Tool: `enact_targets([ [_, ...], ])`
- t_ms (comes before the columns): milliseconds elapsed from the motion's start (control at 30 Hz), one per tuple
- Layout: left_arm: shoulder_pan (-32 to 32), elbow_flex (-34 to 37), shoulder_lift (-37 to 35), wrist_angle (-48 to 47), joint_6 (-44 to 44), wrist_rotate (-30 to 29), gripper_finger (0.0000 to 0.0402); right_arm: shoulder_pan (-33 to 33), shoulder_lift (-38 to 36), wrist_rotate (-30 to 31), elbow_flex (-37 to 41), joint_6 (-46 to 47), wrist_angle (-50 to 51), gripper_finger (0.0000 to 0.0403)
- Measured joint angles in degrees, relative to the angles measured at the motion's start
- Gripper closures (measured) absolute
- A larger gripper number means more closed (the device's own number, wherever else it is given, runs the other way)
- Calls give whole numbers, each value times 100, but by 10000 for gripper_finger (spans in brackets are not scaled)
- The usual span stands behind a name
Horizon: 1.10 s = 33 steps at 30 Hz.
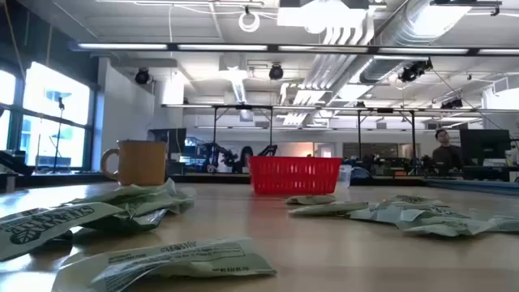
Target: Pick and place items into bin
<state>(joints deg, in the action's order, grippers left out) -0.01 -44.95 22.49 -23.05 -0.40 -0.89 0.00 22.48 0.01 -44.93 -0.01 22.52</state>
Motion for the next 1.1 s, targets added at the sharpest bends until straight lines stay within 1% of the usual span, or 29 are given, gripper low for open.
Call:
enact_targets([
  [1100,-2,0,1,0,0,0,165,-1,0,0,0,0,0,402],
])
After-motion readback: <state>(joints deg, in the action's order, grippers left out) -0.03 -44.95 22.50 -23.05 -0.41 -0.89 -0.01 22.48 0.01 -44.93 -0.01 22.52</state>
